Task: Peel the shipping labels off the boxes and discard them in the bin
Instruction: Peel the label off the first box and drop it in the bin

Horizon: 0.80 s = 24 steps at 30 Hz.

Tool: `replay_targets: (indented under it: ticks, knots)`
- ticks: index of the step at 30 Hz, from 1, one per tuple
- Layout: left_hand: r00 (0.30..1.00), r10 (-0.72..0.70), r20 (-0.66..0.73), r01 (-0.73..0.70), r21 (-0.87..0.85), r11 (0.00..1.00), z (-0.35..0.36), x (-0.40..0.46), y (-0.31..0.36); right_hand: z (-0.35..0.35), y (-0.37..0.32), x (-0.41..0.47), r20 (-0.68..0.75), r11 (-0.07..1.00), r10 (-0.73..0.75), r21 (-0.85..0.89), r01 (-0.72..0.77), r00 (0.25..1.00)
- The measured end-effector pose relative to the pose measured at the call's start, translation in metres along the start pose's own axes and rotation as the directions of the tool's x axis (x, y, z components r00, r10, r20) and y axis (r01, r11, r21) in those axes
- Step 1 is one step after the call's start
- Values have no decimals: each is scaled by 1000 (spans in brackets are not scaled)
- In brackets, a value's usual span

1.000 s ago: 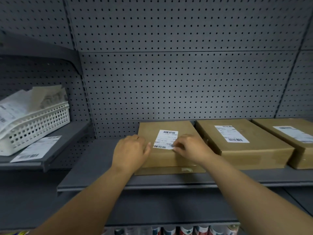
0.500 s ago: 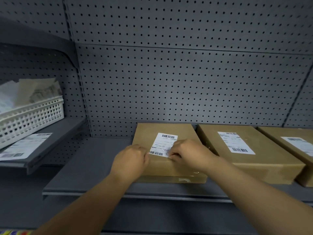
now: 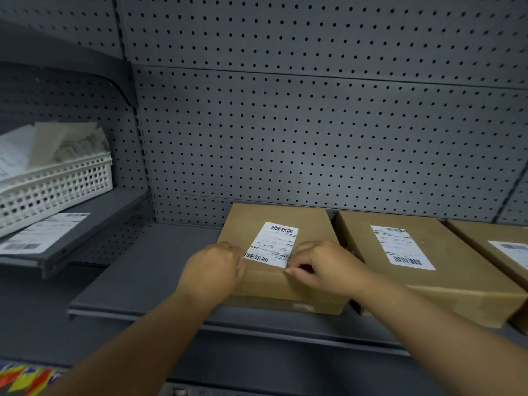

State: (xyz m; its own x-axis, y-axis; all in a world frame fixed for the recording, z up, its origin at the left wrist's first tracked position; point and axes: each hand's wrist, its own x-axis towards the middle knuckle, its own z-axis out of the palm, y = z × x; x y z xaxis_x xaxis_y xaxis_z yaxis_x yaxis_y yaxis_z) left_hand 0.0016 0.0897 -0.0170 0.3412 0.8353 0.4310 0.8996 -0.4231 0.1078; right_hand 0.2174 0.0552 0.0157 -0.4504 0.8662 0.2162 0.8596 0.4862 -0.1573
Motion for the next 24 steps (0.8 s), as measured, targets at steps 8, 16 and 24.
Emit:
replay_targets:
  ticks: [8,16,24]
  knots:
    - [995,47,88,-50,36,998,-8,20,-6,-11,17,35,-37,970,215,121,-210,976]
    - [983,49,177,-46,-23,999,-4,39,-16,1,34,87,27,932,352,83,-353,935]
    - [968,88,235,-81,-40,996,2,58,-20,17,37,123,106,921,379,52,-386,919]
